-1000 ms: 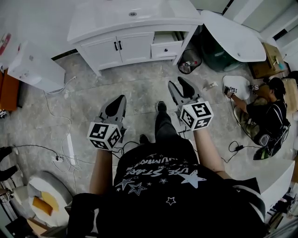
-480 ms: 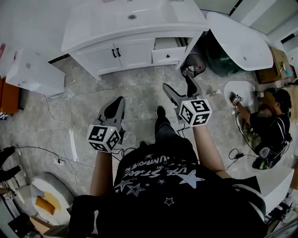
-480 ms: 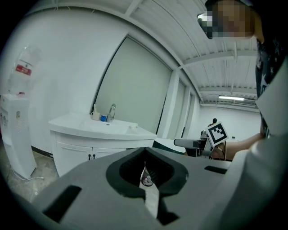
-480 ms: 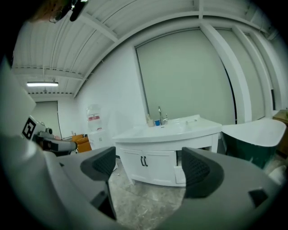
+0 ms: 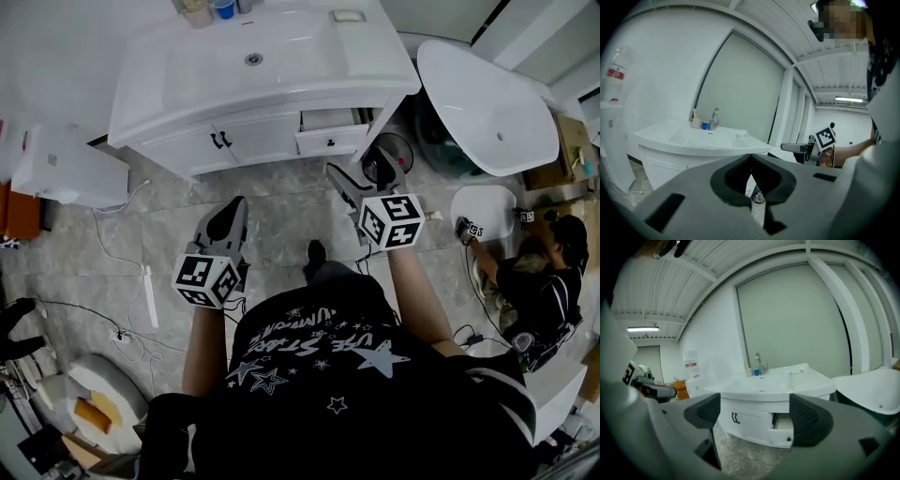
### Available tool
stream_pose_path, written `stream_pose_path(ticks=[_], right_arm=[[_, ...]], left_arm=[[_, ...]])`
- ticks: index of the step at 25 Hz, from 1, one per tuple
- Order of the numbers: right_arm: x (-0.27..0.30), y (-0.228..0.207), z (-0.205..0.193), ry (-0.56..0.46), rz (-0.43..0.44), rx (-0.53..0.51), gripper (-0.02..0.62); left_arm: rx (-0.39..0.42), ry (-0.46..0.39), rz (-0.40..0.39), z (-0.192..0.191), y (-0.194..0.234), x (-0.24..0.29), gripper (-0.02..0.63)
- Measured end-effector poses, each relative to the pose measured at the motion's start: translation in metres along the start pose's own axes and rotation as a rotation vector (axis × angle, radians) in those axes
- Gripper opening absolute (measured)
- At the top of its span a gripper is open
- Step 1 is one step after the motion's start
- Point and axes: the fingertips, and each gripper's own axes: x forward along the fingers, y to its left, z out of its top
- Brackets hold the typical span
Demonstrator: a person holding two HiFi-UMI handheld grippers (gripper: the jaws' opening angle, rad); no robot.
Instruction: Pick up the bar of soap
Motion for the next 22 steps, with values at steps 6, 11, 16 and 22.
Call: stream_pose_path(ticks=[6,11,16,22], right_arm=[[0.028,-0.048,0.016,0.004,0.032,-0.002,0.448],[0.047,-0.069,0.026,0.009,0.066,-0.009,0.445],[0.061,-0.087,0.032,0.007,0.061,0.012,0.443],[0.091,-0.103,0.039,0.011,0.037,0.009,0.442]], left_arm=[[0.064,-0.008,0.022,0.021,-0.009,0.056,0.009],[0.036,-0.026,0.045,0.029,-0.004,0.084,0.009],[0.029,-0.011,0.066,0.030,0.008,0.100,0.009],[0.036,-0.015,0.055,0.040,0.031,0.131,0.009]])
